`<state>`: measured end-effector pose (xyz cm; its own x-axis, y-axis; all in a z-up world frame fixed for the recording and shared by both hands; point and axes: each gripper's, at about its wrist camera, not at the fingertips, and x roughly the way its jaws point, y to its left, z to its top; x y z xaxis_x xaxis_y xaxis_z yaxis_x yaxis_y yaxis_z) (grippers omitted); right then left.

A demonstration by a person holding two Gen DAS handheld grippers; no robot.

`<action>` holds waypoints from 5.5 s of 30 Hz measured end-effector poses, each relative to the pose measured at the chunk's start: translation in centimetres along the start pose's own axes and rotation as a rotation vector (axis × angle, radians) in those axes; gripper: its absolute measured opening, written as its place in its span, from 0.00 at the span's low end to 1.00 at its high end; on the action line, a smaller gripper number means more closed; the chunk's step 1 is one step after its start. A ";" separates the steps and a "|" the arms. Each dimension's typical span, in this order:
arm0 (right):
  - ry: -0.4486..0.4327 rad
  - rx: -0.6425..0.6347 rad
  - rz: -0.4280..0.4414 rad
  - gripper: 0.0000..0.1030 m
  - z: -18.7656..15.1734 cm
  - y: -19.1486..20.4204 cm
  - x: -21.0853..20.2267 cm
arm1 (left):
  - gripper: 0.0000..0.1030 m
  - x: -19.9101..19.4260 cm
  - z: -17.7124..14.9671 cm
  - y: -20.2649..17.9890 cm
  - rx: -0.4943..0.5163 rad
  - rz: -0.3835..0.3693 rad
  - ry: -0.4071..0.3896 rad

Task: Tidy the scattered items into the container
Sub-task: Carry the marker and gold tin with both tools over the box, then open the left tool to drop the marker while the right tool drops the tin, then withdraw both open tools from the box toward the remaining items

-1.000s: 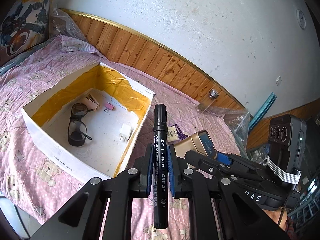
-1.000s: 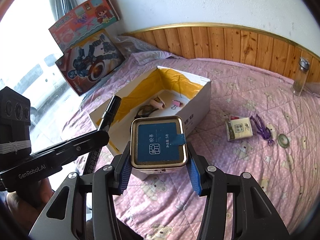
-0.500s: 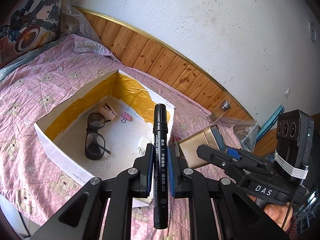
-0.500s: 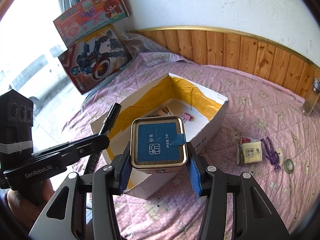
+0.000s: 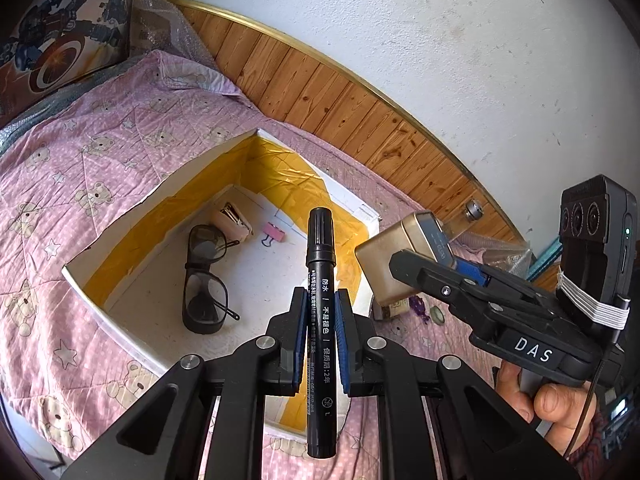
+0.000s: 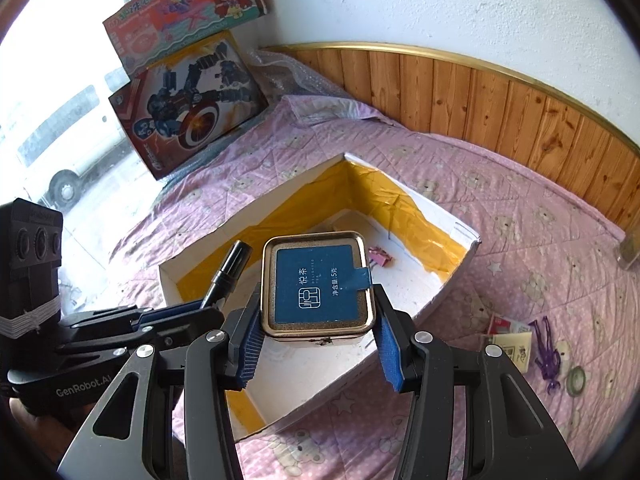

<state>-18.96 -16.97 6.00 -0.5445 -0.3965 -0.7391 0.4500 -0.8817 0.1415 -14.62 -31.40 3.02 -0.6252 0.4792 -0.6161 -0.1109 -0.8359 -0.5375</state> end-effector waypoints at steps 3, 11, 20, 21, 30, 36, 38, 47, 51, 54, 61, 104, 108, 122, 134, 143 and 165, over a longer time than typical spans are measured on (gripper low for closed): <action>0.028 -0.011 0.003 0.50 0.7 -0.5 1.4 | 0.14 1.1 0.2 0.0 -0.005 0.011 0.025; 0.108 -0.023 0.009 0.50 2.3 -2.2 4.9 | 0.14 3.6 0.2 0.1 -0.024 0.030 0.091; 0.221 -0.034 0.007 0.50 3.8 -3.6 8.9 | 0.14 6.0 -0.4 0.5 -0.066 0.082 0.155; 0.233 -0.034 0.006 0.50 3.9 -3.7 9.4 | 0.14 6.2 -0.3 0.7 -0.079 0.084 0.159; 0.333 -0.057 -0.001 0.50 4.3 -3.7 12.8 | 0.14 8.7 -0.5 3.1 -0.217 0.093 0.222; 0.377 -0.071 -0.014 0.51 4.2 -3.7 14.3 | 0.14 9.2 -0.3 3.1 -0.201 0.082 0.241; 0.389 -0.070 -0.011 0.52 4.2 -3.7 14.7 | 0.14 9.5 -0.2 3.2 -0.202 0.061 0.258; 0.386 -0.047 -0.015 0.52 4.3 -4.0 15.0 | 0.23 9.1 0.0 3.3 -0.183 0.050 0.255; 0.390 -0.047 -0.005 0.52 4.1 -3.6 15.1 | 0.23 8.7 -0.1 3.4 -0.167 0.046 0.243; 0.392 -0.048 -0.002 0.52 3.9 -3.3 15.0 | 0.23 8.2 -0.1 3.4 -0.157 0.049 0.234; 0.397 -0.060 0.007 0.52 3.3 -2.6 14.4 | 0.23 6.8 -0.3 3.5 -0.144 0.069 0.203; 0.275 -0.097 0.005 0.52 -0.6 0.6 3.8 | 0.32 0.2 -3.0 -3.9 0.088 0.185 0.069; 0.260 -0.101 -0.001 0.52 -1.3 0.8 2.6 | 0.32 -0.2 -3.7 -4.7 0.100 0.184 0.064; 0.196 -0.121 -0.021 0.52 -3.2 1.5 -1.8 | 0.32 -1.8 -5.5 -7.1 0.152 0.189 0.049; 0.157 -0.110 -0.041 0.52 -6.0 1.5 -4.9 | 0.35 -2.3 -7.8 -8.9 0.188 0.180 0.060; 0.110 -0.079 -0.060 0.52 -7.6 0.9 -7.9 | 0.35 -3.0 -8.8 -10.7 0.223 0.165 0.049; 0.036 0.102 -0.076 0.52 -12.8 -4.8 -13.1 | 0.40 -1.7 -12.0 -15.1 0.319 0.141 0.095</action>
<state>-4.91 -4.27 6.54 -0.5479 -0.3196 -0.7731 0.3326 -0.9312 0.1492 -2.62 -16.37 5.23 -0.5783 0.3635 -0.7303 -0.2739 -0.9298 -0.2459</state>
